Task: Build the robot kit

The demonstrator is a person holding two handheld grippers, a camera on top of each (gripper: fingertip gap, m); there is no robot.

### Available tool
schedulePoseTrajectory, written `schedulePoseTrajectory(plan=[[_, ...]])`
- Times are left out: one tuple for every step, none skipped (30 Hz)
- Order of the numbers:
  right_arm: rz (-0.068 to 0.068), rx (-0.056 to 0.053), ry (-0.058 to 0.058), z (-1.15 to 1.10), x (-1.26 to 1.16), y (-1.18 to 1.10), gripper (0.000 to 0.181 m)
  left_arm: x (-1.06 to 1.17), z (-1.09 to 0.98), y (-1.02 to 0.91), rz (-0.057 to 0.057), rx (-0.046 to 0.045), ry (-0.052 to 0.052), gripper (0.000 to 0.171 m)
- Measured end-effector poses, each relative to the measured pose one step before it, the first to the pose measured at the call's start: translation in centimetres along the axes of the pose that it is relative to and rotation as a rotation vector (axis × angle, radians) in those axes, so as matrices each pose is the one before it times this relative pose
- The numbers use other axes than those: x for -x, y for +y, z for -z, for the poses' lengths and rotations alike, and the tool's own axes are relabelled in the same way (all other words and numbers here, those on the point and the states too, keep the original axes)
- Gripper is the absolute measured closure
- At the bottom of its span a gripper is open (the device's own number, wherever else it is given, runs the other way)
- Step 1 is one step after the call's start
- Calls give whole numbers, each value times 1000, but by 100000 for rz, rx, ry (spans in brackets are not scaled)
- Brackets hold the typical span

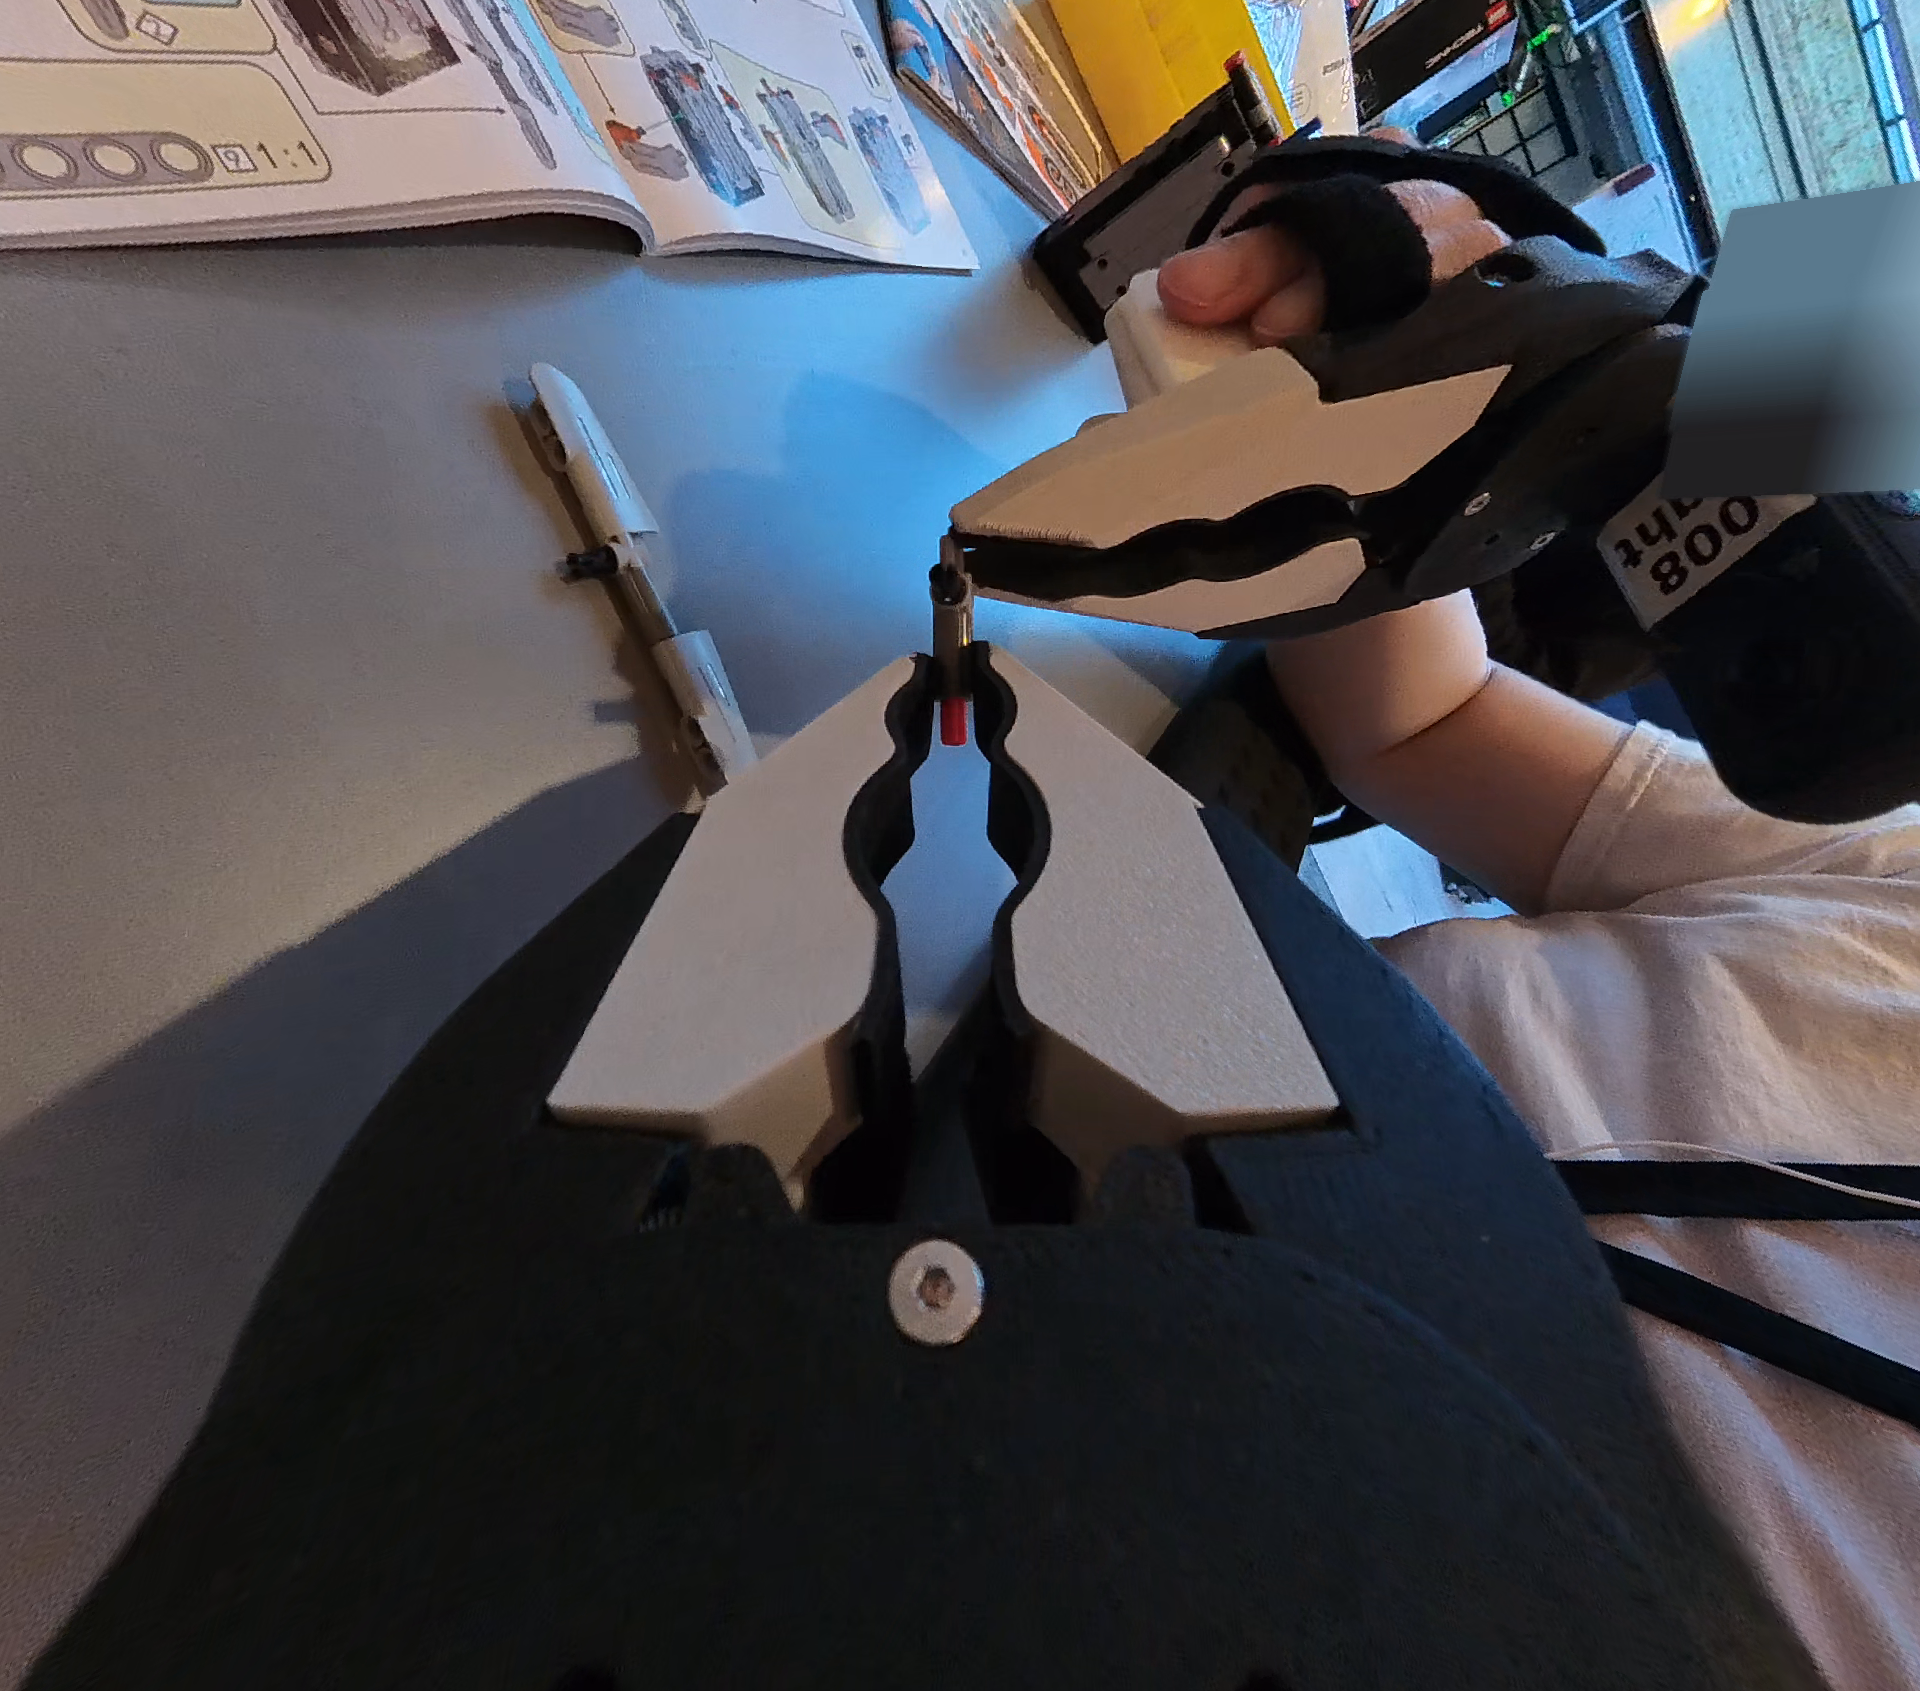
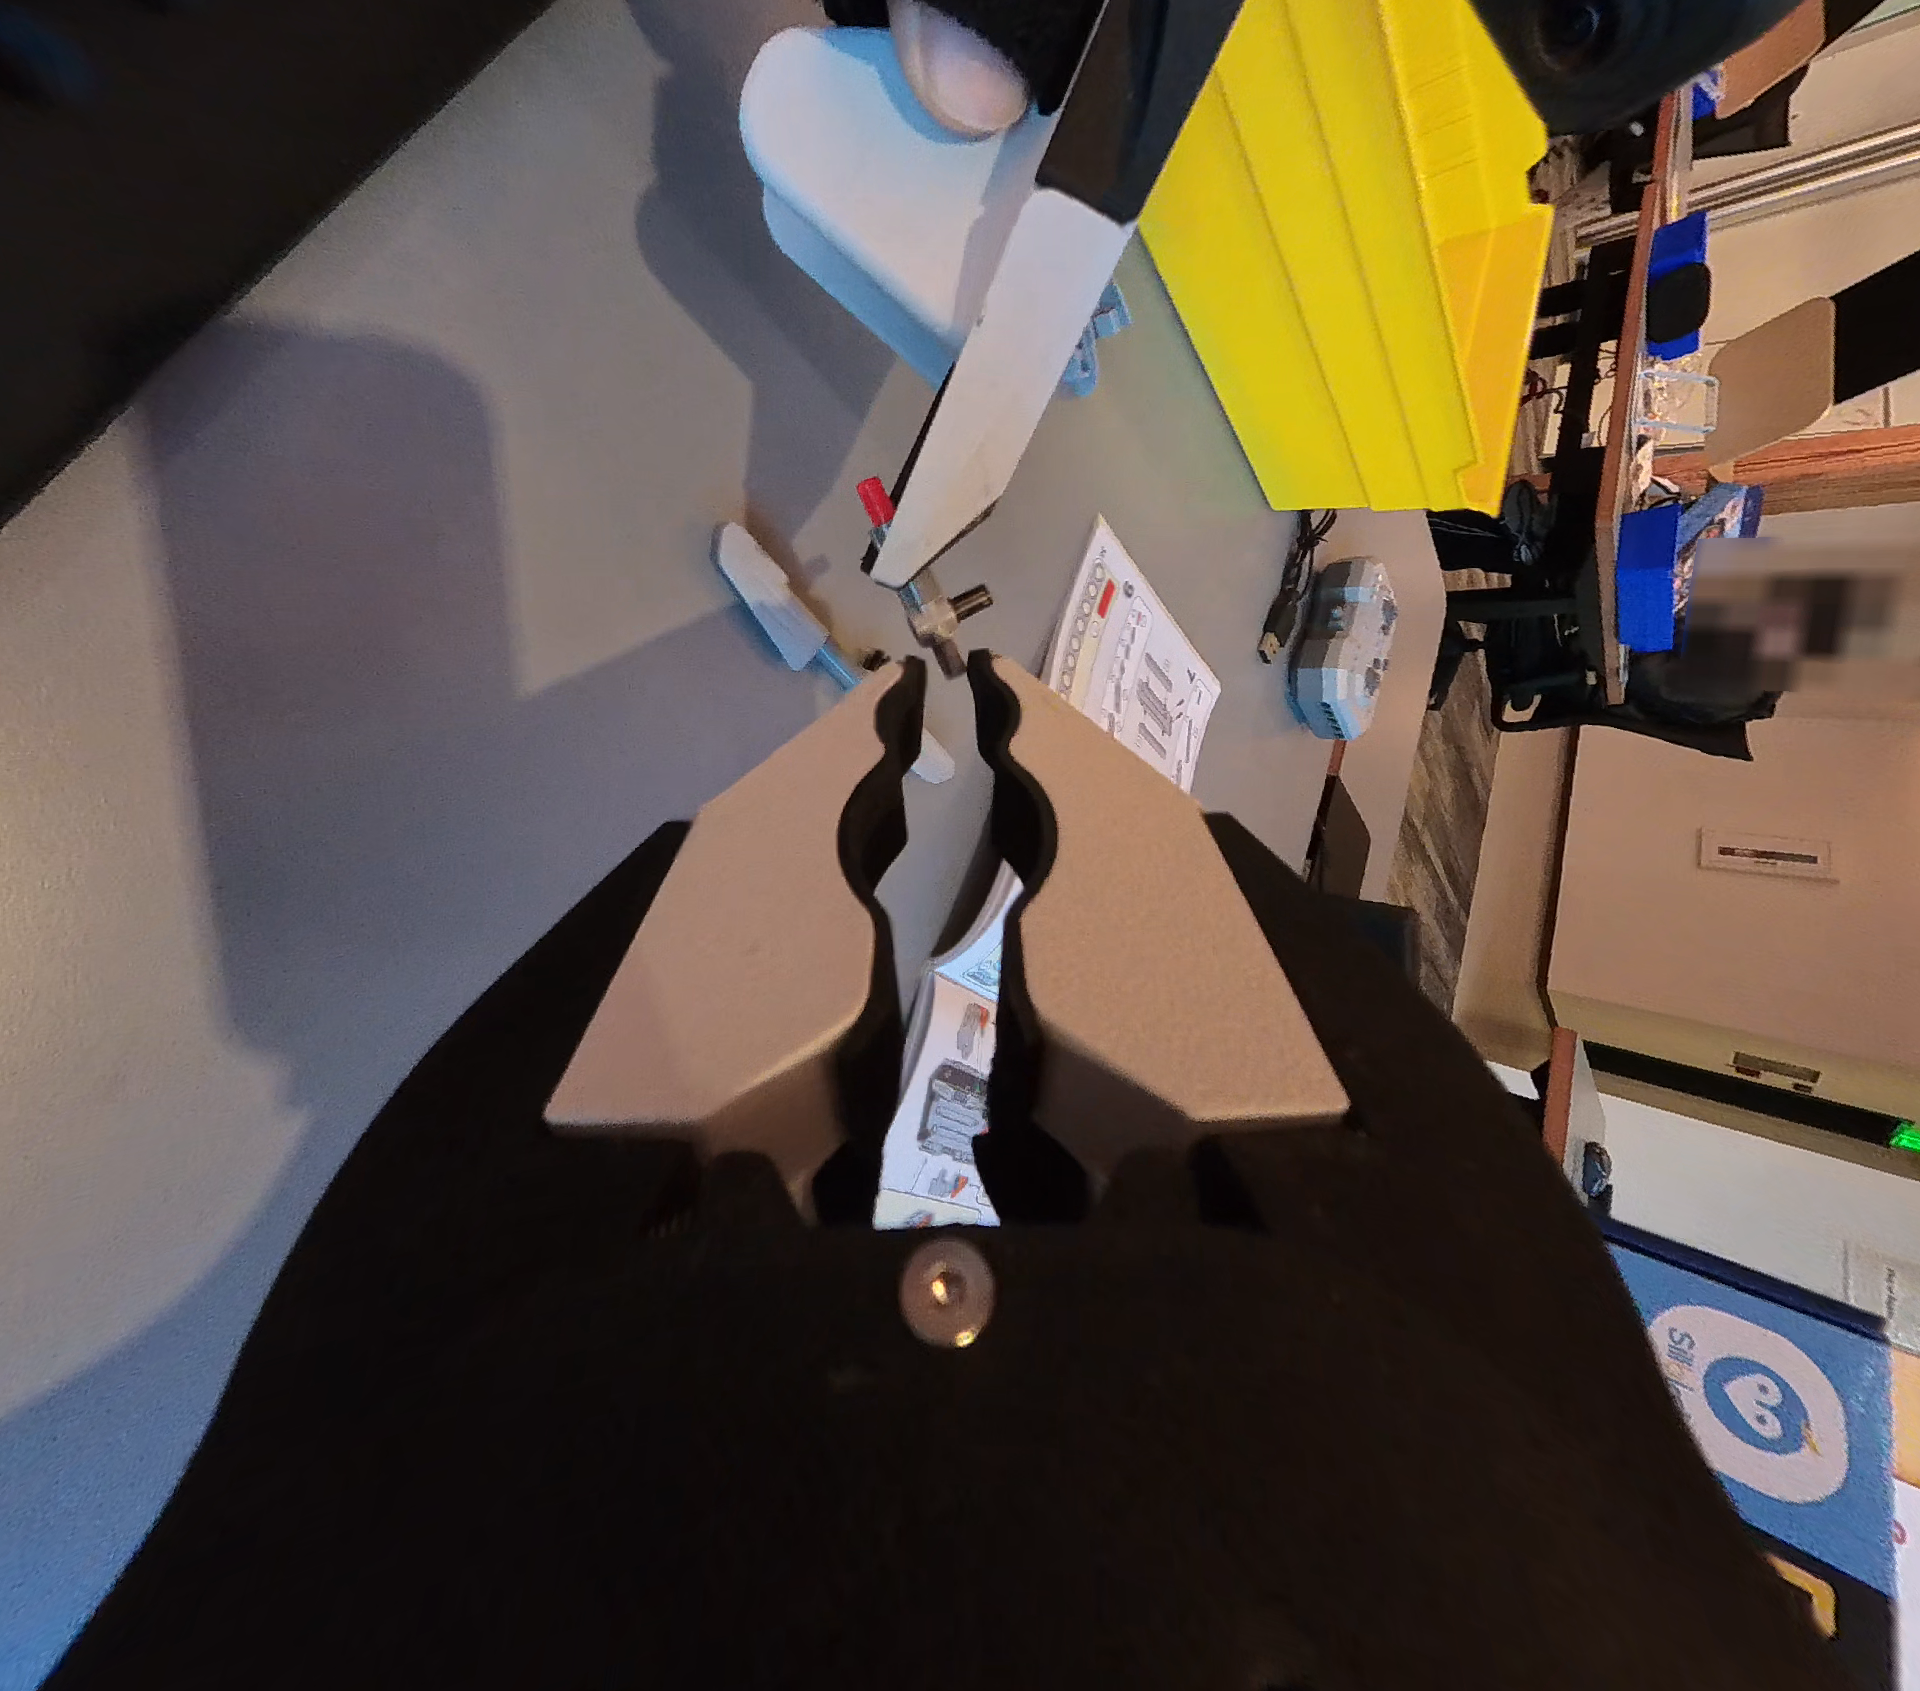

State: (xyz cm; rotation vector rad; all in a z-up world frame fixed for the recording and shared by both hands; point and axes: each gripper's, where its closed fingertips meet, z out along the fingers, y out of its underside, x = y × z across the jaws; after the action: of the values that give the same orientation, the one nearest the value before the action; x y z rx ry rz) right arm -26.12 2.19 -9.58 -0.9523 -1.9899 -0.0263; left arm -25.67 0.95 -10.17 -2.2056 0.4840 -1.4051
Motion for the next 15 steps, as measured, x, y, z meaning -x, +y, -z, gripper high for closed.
schedulePoseTrajectory(plan=[[389, 611, -289, -66, 75, 54, 173, 53, -52, 60, 259, 202, 340, 166], [370, 547, 87, -58, 10, 67, 173, -17, -40, -13, 375, -285, 583, 166], [121, 143, -486, -61, 97, -13, 173, -58, -25, -32, 290, -313, 668, 166], [152, 67, -17, -56, 38, -25, 173, -51, -29, -6, 99, 2, 440, 166], [340, 216, 593, -48, -56, 12, 173, -135, -44, -26, -167, -173, 674, 166], [384, 334, 201, -61, 12, 45, 174, -18, -31, 19, -207, 150, -171, 166], [591, 104, -87, 2, 56, 27, 174, -2, -19, 38, -573, 215, -231, 166], [332, -168, -414, 41, 62, 14, 175, -59, 11, 23, -416, 27, 461, 166], [-332, -555, -383, 81, 17, -23, 175, -112, 47, -15, -416, -361, 1048, 166], [-475, -708, -608, 82, 33, -61, 176, -81, 94, -1, -138, -444, 1080, 166], [-454, -304, -912, 72, 87, -15, 179, 85, 111, 154, -119, 517, -11, 166], [-99, 173, 385, 47, -93, 72, 179, 173, 75, 312, -2109, 1689, -1129, 159], [328, 153, -476, 31, 59, 87, 179, 138, 81, 374, -3688, 1688, -1755, 154], [111, -89, -788, 20, 129, 9, 179, 124, 102, 249, -3422, 570, -2073, 154], [163, -320, -253, -17, 60, -54, 179, -36, 87, 101, -2904, -466, -1060, 157]])
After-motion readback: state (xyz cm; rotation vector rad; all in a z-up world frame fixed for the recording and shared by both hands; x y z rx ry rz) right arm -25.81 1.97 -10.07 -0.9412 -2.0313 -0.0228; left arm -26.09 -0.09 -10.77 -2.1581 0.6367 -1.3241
